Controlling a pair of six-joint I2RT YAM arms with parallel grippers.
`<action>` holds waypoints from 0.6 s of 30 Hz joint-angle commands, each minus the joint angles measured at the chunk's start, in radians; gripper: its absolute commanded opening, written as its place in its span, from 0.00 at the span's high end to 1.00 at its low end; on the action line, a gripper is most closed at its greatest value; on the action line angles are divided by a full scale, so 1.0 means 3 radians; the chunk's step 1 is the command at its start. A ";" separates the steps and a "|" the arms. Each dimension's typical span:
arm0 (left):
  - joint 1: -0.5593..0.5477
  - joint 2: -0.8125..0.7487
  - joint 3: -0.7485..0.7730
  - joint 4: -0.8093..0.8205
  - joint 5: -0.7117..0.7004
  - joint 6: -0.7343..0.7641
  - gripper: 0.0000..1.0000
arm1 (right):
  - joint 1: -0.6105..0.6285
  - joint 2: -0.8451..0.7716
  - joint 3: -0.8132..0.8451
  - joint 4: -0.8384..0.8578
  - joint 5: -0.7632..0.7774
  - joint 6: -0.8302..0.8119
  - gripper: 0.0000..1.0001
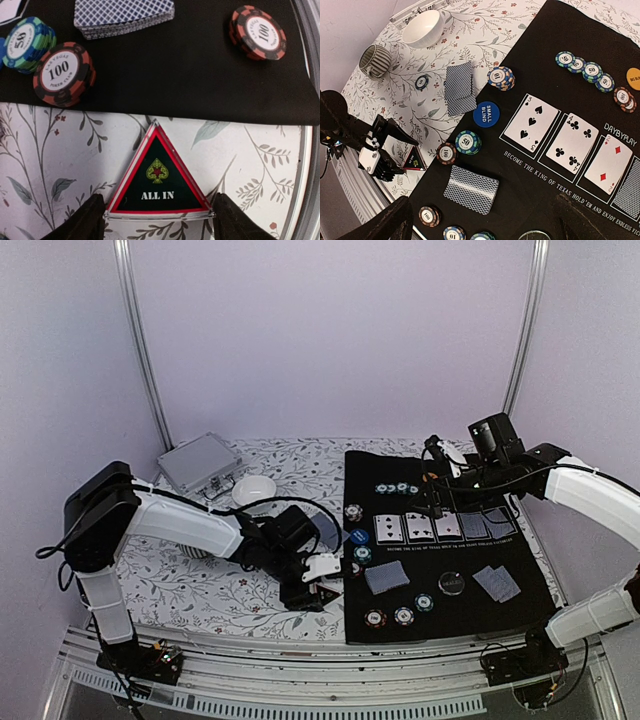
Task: Distribute texas hold em gaming equipment
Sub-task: Pick up the all-in button from the center of the board.
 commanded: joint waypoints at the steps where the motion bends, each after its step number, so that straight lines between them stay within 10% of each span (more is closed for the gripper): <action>1: -0.0020 0.0020 -0.0102 -0.0096 -0.0112 -0.0054 0.36 | -0.0018 -0.0085 0.0004 -0.0010 -0.0084 -0.0011 0.01; 18: -0.0016 -0.0707 -0.0518 0.0618 -0.0613 -0.0262 0.44 | -0.0157 -0.0342 -0.0318 0.0783 -0.0918 0.0521 0.01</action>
